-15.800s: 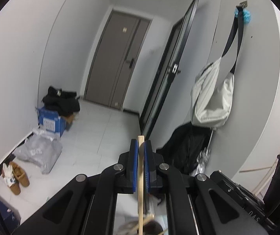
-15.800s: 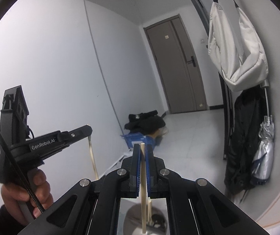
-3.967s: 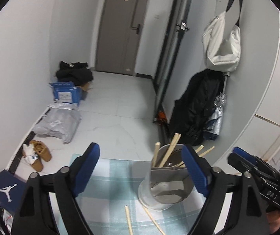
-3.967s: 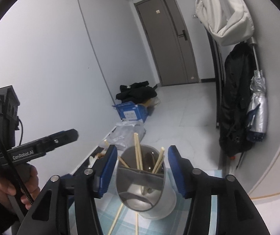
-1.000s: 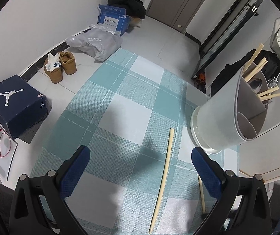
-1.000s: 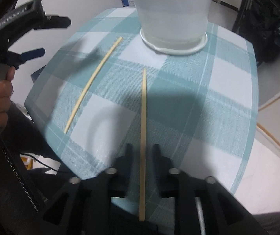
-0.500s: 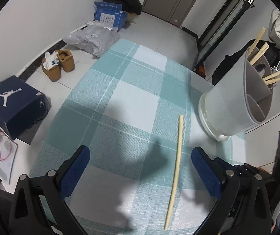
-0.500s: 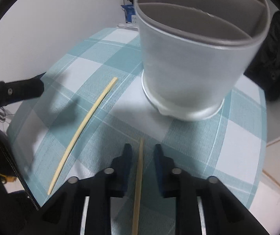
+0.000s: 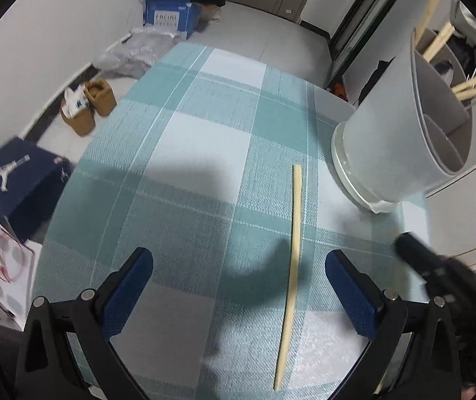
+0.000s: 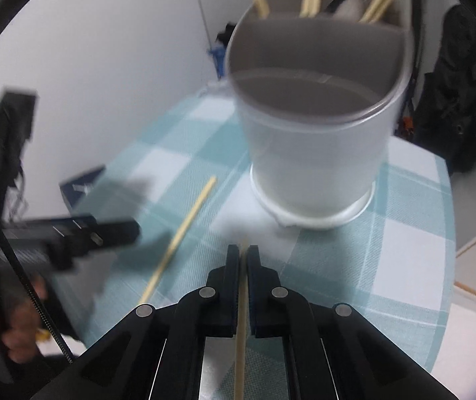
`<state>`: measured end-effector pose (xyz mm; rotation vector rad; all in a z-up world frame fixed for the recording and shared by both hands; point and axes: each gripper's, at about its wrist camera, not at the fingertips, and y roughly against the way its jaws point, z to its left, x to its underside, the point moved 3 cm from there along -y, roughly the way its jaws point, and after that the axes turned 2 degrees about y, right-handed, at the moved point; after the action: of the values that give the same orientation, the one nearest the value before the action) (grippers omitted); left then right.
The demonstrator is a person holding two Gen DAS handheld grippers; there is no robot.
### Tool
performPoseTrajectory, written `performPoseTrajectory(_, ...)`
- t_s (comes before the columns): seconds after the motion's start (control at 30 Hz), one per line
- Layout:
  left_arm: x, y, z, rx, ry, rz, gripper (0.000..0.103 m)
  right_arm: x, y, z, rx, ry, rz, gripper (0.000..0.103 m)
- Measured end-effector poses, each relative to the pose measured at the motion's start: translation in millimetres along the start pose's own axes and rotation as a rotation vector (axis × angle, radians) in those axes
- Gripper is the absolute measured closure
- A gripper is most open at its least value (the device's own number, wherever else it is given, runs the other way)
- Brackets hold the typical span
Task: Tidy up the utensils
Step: 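Close the left gripper on the last chopstick while the right holds its chopstick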
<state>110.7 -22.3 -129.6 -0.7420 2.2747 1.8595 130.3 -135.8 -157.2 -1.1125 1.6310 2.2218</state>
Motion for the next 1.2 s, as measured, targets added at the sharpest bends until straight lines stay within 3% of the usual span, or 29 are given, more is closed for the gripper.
performPoseTrajectory(0.23, 0.1, -0.9, -13.7, -0.055, -0.054, -0.036, 0.001, -8.0, 33.1, -22.1, -0.082, -0.168, -0.132, 0.099)
performPoseTrajectory(0.53, -8.6, -7.3, -23.7, -0.083, -0.078, -0.021, 0.001, -11.1, 61.2, -61.6, -0.114, -0.255, -0.203, 0.099)
performPoseTrajectory(0.83, -14.9, -19.0, -41.2, -0.118, -0.177, 0.002, 0.002, -14.1, 81.9, -72.4, -0.151, -0.285, -0.262, 0.099)
performPoseTrajectory(0.93, -18.3, -23.5, -41.4, -0.119, -0.187, 0.020, 0.009, -19.4, 80.6, -76.0, -0.166, -0.279, -0.275, 0.099)
performPoseTrajectory(1.0, -21.1, -27.4, -39.8, -0.107, -0.186, 0.043, 0.020, -21.5, 81.1, -75.3, -0.162, -0.260, -0.281, 0.099)
performPoseTrajectory(1.2, -26.6, -29.2, -47.0, -0.084, -0.201, 0.067, 0.040, -25.3, 84.0, -75.1, -0.163, -0.246, -0.295, 0.099)
